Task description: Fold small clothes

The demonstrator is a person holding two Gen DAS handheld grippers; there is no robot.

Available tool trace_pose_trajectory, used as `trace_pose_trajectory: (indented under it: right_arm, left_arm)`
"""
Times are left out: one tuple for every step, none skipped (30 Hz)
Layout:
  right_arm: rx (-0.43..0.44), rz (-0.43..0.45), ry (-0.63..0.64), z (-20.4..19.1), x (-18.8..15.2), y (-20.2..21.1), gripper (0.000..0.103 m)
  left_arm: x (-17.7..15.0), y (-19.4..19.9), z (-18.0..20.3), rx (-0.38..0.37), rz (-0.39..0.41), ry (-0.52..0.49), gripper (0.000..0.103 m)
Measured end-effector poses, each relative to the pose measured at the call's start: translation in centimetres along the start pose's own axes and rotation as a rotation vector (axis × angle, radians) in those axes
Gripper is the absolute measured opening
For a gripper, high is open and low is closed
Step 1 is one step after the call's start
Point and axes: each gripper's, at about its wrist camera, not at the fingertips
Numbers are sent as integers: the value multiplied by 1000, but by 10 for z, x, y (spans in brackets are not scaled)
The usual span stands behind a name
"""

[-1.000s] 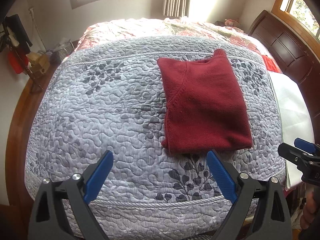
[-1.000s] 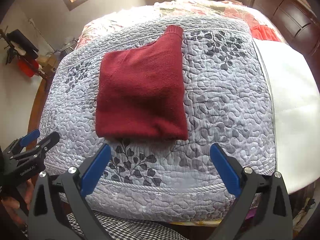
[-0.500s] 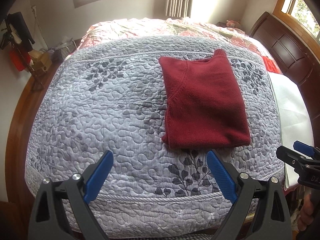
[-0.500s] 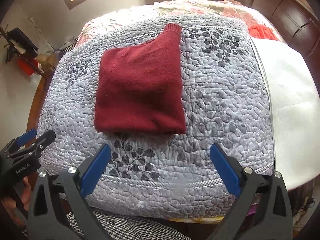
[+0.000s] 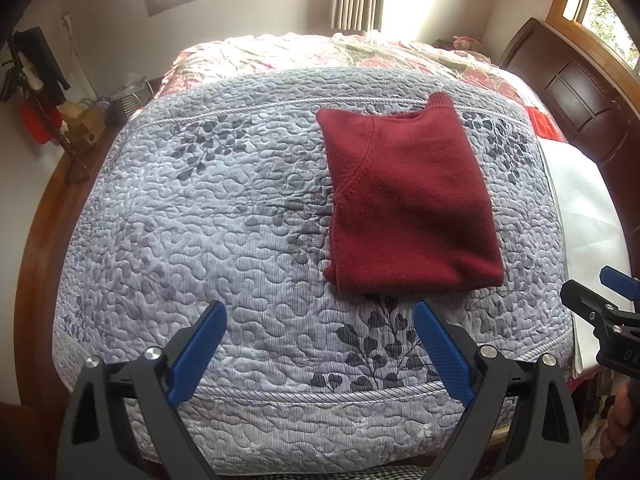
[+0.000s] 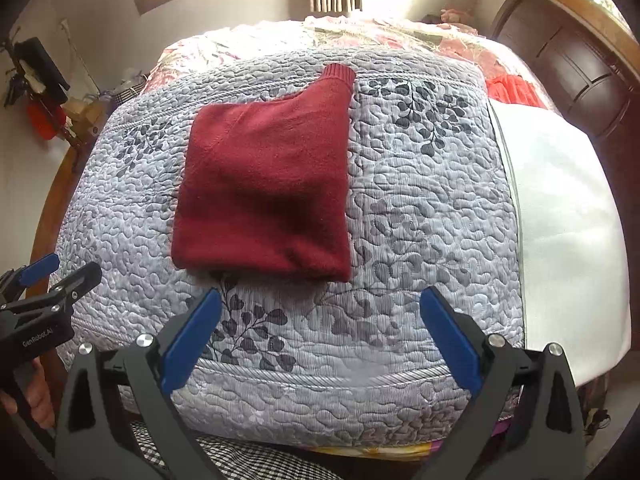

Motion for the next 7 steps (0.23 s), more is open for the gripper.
trace_pose_trajectory:
  right_arm:
    - [-3,-18,0,0,0,-3,99]
    - [-5,-26,3,0,0,-4,99]
    - [-6,-27,7,-1,0,-5,99]
    - [-7,-30,13,-2,0,-6,99]
    - [-8,-33,15,-3,-1,-6,99]
    - [-7,-34,13,-3,-1,-6,99]
    - [-4,-33,11,-3,-1,-6,99]
  left_arm:
    - [-1,0,0,1,-1,-1,95]
    - [-1,-1,0,2,-2,-2,95]
    - [-1,-2,-1,3,-5,-2,95]
    - [-1,-2,-1,3,-7,-1,95]
    - [-1,-2,-2,3,-8,0,95]
    - [-1,-2,-2,4,-7,1,95]
    - [0,-2,-2,4,-7,3,95]
Point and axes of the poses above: each gripper's, at about its wrist camera, not at the fingertips, and y roughly against the way its jaws point, z to its right, x to its top, and after that the axes turned 13 degrees about y, right-handed
